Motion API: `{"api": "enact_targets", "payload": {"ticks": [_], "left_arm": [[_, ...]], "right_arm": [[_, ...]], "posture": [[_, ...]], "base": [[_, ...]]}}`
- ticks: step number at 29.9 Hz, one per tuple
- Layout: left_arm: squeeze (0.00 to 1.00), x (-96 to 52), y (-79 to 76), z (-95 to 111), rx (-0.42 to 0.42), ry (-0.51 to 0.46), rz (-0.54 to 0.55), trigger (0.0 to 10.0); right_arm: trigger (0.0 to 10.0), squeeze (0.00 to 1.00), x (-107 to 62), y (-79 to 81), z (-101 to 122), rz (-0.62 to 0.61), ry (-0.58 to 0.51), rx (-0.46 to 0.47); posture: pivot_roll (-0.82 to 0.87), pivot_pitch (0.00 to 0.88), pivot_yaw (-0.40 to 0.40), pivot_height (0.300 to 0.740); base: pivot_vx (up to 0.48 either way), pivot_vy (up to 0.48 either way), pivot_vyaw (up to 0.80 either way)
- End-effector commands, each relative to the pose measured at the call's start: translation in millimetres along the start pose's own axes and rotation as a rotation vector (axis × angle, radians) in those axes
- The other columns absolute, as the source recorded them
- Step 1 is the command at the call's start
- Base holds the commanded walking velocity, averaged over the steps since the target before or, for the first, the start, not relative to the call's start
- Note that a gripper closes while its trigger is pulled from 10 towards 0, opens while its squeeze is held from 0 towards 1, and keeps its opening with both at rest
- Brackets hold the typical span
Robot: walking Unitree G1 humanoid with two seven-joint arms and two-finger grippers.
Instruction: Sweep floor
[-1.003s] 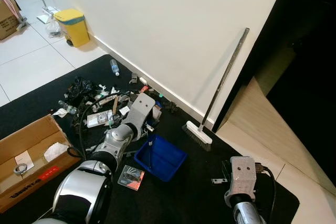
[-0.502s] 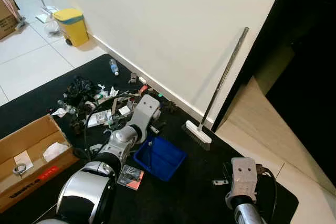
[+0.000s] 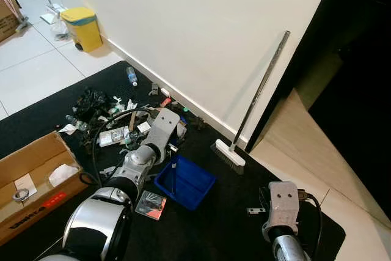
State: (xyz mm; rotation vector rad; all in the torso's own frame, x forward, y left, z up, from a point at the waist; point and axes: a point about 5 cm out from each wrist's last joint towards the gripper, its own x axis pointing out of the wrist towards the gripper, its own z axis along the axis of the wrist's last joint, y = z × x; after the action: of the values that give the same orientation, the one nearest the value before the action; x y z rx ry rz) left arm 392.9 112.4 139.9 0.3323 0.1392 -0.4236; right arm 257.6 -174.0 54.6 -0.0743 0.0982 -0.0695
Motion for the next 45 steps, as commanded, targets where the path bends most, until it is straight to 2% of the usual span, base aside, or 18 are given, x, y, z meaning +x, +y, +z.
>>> {"api": "enact_targets", "payload": {"ticks": [1,2,18,19,20,24,30,33,35,39,40,43,45], "left_arm": [[0.0,1.4,-6.5,-2,-0.009,0.016,-0.016,1.9],[0.0,1.8,-6.3,-1,-0.013,0.013,-0.008,0.0],[0.0,2.3,-3.3,3,-0.009,-0.001,0.004,0.0],[0.0,2.2,-2.6,3,-0.006,-0.001,0.006,0.9],[0.0,2.0,-0.3,5,-0.005,-0.007,0.017,10.0],[0.0,1.3,6.6,11,0.013,-0.039,0.048,10.0],[0.0,-4.8,29.5,24,0.032,-0.117,0.085,10.0],[0.0,-8.9,35.9,22,0.073,-0.115,0.054,10.0],[0.0,-11.8,38.9,22,0.047,-0.14,0.029,10.0],[0.0,-22.8,43.9,20,0.026,-0.19,-0.149,10.0],[0.0,-28.3,50.3,19,0.015,-0.208,-0.167,10.0],[0.0,-30.4,53.3,18,-0.003,-0.214,-0.168,10.0],[0.0,-33.9,54.7,17,-0.047,-0.226,-0.208,10.0]], "right_arm": [[10.0,0.0,-6.4,-1.4,-8,0.0,0.04,-0.008],[10.0,0.0,-7.0,-1.4,-9,-0.001,0.041,-0.008],[10.0,0.0,-6.6,-1.7,-8,-0.01,0.043,-0.005],[10.0,0.0,-6.0,-1.3,-8,-0.009,0.042,-0.004],[10.0,0.0,-5.3,-0.8,-7,-0.009,0.04,-0.004],[10.0,0.0,-4.1,-0.3,-7,-0.01,0.038,-0.001],[10.0,0.0,-3.0,-2.0,-8,-0.02,0.036,0.003],[10.0,0.0,-2.7,-1.6,-10,-0.022,0.037,0.005],[10.0,0.0,-1.7,0.0,-10,-0.021,0.039,0.008],[10.0,0.0,3.6,6.4,-10,-0.013,0.035,0.021],[10.0,0.0,6.6,8.5,-9,-0.009,0.031,0.024],[10.0,0.0,7.9,9.0,-8,-0.007,0.029,0.024],[10.0,0.0,9.5,8.3,-8,-0.008,0.026,0.023]], "posture": [[-0.19,0.343,0.01,0.74],[-0.19,0.344,0.01,0.74],[-0.18,0.333,0.021,0.74],[-0.18,0.331,0.022,0.74],[-0.18,0.328,0.024,0.74],[-0.17,0.317,0.036,0.74],[-0.15,0.297,0.057,0.74],[-0.14,0.285,0.073,0.74],[-0.12,0.276,0.082,0.74],[-0.09,0.256,0.096,0.74],[-0.08,0.244,0.103,0.74],[-0.08,0.244,0.103,0.74],[-0.08,0.229,0.106,0.74]], "base": [[0.0,0.0,0.0],[0.0,0.0,0.0],[0.0,0.0,0.0],[0.0,0.0,0.0],[0.0,0.0,0.0],[0.0,0.0,0.0],[0.0,0.0,0.0],[0.0,0.0,0.0],[0.0,0.0,0.0],[0.0,0.0,0.0],[0.0,0.0,0.0],[0.0,0.0,0.0],[0.0,0.0,0.0]]}}
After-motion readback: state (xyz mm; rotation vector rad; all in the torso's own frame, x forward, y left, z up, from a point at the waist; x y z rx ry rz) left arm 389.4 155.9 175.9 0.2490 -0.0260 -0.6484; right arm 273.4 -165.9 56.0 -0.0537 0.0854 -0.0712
